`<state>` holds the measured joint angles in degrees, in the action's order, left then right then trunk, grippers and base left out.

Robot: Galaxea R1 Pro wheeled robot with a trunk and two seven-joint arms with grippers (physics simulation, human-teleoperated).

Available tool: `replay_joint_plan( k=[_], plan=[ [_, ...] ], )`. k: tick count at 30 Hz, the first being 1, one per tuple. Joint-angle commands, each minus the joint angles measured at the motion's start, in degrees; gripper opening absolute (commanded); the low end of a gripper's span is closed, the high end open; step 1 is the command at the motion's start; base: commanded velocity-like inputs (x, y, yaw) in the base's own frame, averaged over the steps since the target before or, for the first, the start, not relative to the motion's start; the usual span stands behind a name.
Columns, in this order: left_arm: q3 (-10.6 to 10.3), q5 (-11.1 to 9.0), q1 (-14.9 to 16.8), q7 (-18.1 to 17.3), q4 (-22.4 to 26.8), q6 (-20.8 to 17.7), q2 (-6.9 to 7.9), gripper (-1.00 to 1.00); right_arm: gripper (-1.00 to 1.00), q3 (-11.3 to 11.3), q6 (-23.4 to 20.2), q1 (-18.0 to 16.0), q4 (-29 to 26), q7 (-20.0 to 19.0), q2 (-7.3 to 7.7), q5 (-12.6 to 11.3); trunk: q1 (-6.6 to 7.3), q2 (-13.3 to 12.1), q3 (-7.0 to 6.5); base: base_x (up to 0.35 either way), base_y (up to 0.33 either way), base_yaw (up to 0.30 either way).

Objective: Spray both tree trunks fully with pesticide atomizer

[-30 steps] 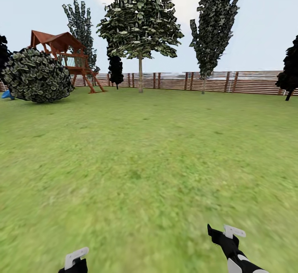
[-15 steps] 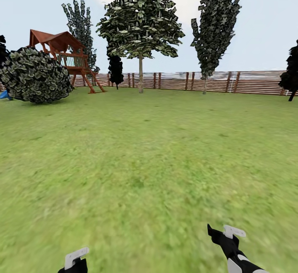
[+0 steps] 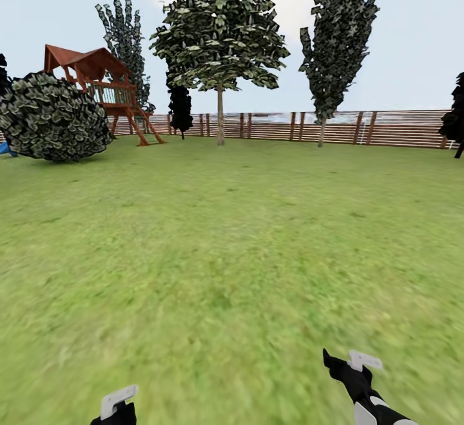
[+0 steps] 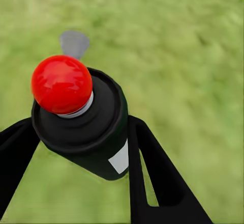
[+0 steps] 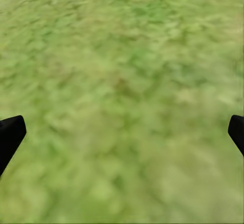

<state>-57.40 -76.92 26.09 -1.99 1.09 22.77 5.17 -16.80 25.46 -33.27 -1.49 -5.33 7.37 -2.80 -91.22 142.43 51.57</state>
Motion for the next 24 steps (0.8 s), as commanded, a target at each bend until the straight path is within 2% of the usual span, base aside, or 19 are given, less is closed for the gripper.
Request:
replay_joint_plan(
  k=[1,24],
  plan=[
    [-0.3,-0.6,0.0,-0.2,0.1,0.1,0.02,-1.0,1.0,-0.4,0.2,0.0,0.1,-0.6,0.02,-0.3,-0.02,0.0,0.06,0.328,0.13,0.0],
    [-0.3,-0.6,0.0,-0.2,0.1,0.1,0.02,-1.0,1.0,-0.4,0.2,0.0,0.1,-0.6,0.02,-0.3,-0.02,0.0,0.06,0.328,0.13,0.0]
  ],
)
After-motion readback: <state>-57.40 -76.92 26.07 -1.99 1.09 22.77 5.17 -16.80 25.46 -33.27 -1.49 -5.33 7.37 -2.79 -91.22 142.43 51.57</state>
